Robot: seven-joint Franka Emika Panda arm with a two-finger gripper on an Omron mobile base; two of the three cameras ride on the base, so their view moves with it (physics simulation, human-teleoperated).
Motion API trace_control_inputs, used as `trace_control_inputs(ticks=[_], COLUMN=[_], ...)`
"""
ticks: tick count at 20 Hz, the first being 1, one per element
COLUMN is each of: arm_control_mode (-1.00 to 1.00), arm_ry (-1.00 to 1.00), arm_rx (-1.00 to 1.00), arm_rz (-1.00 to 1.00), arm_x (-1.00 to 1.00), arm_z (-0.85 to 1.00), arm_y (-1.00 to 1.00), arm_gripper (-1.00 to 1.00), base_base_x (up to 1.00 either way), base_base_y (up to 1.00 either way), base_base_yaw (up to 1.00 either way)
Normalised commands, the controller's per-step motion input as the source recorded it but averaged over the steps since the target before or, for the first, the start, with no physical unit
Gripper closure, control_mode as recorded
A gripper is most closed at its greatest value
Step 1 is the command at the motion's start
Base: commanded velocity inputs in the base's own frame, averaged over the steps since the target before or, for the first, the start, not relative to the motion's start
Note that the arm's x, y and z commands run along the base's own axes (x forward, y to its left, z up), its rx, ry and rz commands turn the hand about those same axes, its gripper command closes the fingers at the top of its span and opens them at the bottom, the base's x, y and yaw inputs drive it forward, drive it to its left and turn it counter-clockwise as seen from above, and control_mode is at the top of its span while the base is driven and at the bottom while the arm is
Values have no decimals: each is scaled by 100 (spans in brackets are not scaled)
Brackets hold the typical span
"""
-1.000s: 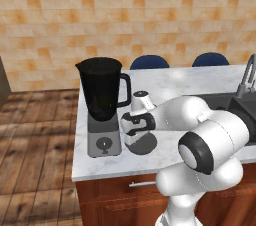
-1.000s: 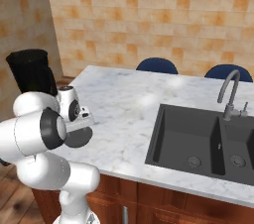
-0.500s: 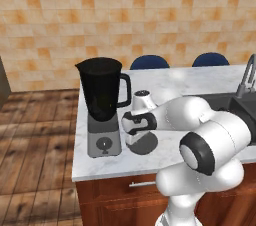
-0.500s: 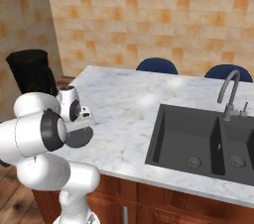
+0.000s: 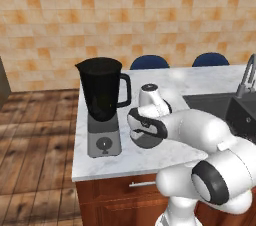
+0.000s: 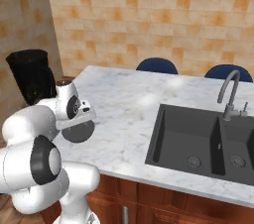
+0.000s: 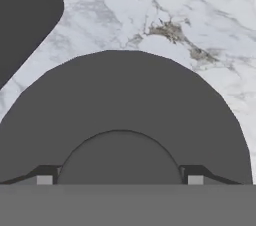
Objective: Grab the garlic and lime from the fridge, place them in the blender, close the lid, and turn on the blender to create a marinade.
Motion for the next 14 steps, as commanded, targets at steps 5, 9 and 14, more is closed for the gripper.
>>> trace_control_inputs(ticks=[5, 9, 14], arm_control_mode=[-100, -100, -100], arm_ry=[-16, -13, -11], arm_rx=[0, 0, 0], arm_rz=[0, 0, 0], arm_x=[-56, -77, -70], arm_z=[100, 100, 100], arm_y=[-24, -15, -1], arm_gripper=[100, 100, 100], base_base_x=[0, 0, 0], base_base_y=[0, 0, 0], base_base_yaw=[0, 0, 0])
